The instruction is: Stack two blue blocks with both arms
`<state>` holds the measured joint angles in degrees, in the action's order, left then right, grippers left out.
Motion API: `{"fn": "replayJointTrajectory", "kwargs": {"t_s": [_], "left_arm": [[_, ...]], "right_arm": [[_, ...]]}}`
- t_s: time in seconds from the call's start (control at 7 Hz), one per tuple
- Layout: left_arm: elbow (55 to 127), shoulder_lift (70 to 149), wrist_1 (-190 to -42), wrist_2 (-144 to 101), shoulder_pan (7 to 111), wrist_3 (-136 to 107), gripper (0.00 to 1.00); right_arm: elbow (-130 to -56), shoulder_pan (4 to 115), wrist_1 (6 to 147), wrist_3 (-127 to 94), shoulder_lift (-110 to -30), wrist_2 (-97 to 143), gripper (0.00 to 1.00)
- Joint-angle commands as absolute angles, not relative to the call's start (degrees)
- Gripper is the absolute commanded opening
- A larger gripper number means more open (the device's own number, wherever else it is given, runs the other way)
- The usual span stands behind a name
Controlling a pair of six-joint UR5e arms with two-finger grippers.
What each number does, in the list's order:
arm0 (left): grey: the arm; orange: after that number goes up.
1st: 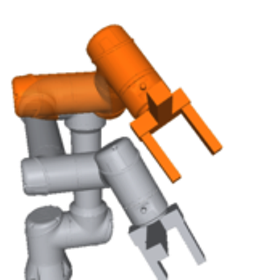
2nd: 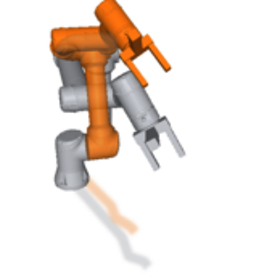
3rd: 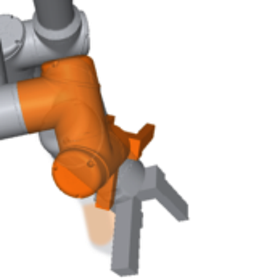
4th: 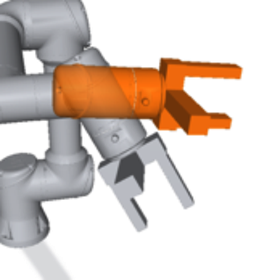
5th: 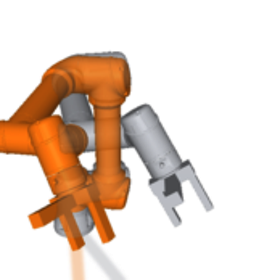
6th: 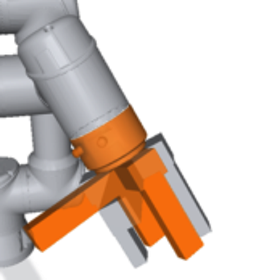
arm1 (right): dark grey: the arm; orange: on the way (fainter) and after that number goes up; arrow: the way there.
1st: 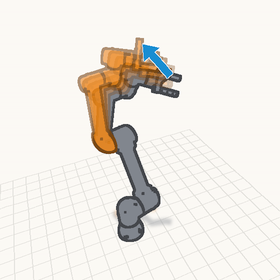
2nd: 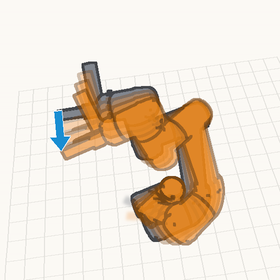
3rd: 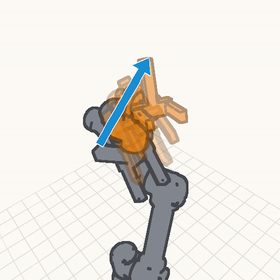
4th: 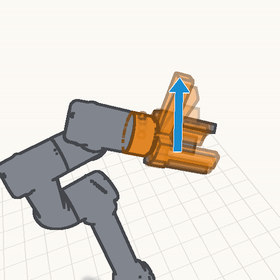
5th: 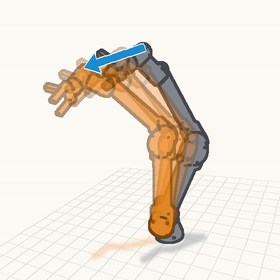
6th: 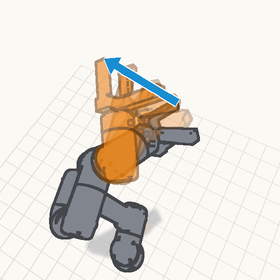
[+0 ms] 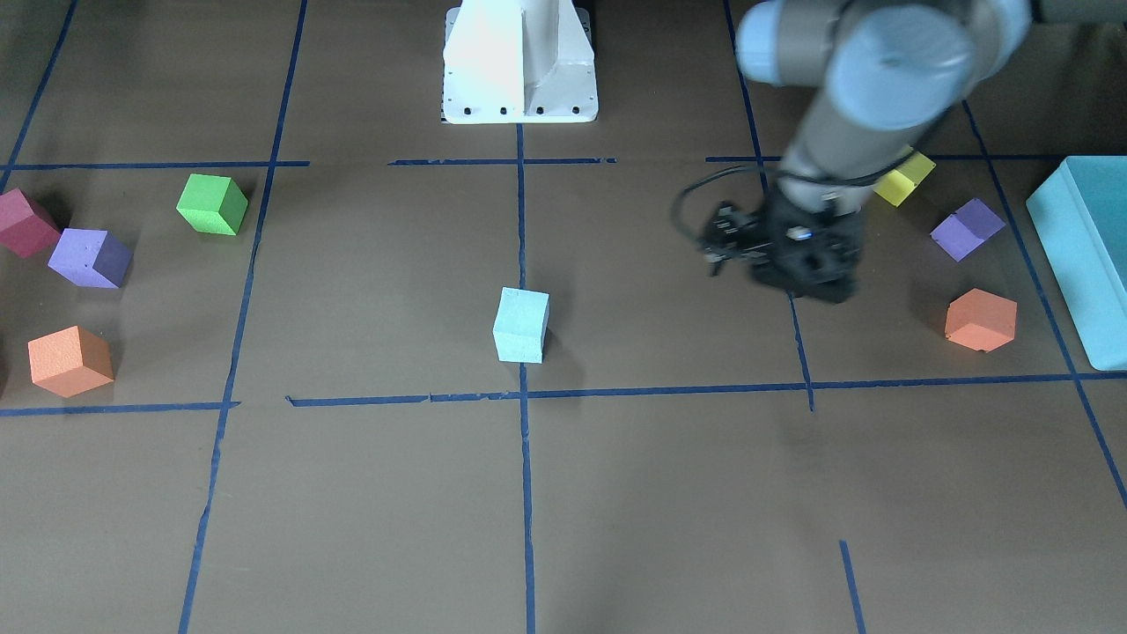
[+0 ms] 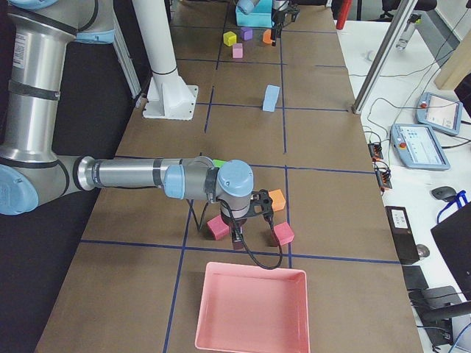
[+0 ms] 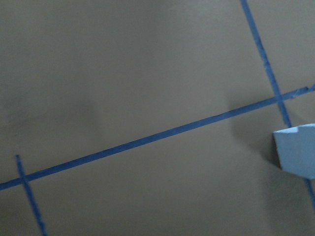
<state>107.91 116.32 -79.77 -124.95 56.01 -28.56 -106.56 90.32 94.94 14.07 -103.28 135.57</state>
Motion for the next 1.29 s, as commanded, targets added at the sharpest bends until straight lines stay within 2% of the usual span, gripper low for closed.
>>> {"fn": "replayJointTrajectory", "kwargs": {"t_s": [0.0, 0.14, 0.43, 0.57, 0.86, 1.14], "left_arm": [[113.12, 99.99, -79.72, -129.78, 67.70, -8.76, 1.00], [111.72, 94.71, -80.41, -133.47, 75.42, 1.48, 1.00], [106.28, 89.94, -80.59, -136.13, 85.13, 11.59, 1.00], [103.13, 85.91, -80.77, -133.62, 85.25, 11.86, 1.00], [95.75, 85.70, -86.09, -133.16, 85.25, 11.69, 1.00], [95.19, 85.26, -87.01, -132.98, 88.06, 11.43, 1.00]], "right_arm": [[-106.35, 90.09, 94.92, 13.54, -103.27, 136.14, 1.00], [-106.35, 90.09, 94.92, 13.27, -103.18, 136.23, 0.99], [-106.35, 89.91, 94.92, 13.27, -103.18, 136.58, 1.00], [-106.26, 90.09, 94.92, 13.27, -103.18, 137.10, 1.00], [-106.26, 89.91, 94.92, 13.27, -103.18, 137.11, 1.00], [-105.91, 89.74, 94.92, 13.45, -103.18, 137.02, 1.00]]}}
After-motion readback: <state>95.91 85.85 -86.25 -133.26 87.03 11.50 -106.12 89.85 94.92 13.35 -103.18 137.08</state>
